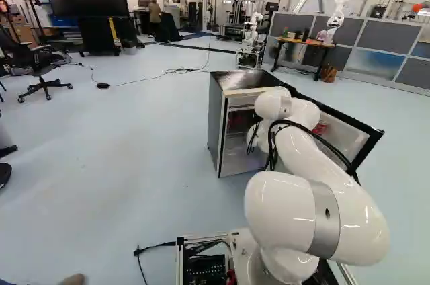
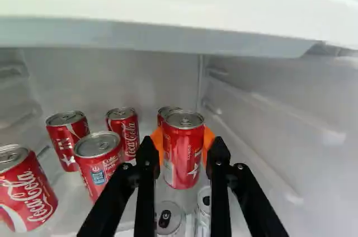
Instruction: Grab a drink from the fridge
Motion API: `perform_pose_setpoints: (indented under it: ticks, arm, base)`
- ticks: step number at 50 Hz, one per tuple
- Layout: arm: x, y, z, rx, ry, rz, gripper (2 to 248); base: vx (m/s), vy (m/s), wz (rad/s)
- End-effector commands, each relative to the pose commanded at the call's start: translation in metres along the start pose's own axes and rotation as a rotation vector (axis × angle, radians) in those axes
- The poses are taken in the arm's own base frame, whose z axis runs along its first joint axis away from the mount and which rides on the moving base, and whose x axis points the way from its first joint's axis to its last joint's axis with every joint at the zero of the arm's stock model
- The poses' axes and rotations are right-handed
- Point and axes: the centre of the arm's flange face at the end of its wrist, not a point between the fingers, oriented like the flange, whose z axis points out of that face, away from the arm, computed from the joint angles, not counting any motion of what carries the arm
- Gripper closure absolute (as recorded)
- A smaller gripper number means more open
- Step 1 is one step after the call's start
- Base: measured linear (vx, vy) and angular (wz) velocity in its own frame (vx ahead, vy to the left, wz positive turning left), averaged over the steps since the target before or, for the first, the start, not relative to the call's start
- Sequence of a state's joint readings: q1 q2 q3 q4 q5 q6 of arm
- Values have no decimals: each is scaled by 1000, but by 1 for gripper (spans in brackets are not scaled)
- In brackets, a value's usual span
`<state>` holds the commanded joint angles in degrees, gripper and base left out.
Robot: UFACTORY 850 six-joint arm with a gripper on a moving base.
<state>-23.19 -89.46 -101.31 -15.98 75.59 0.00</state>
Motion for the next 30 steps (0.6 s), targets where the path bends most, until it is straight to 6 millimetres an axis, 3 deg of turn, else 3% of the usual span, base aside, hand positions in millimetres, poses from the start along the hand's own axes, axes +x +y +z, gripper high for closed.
perform_pose_setpoints:
  ticks: [30]
  arm:
    - [24,-8,-58,0,-122,35,158]
  base:
    - [0,0,0]
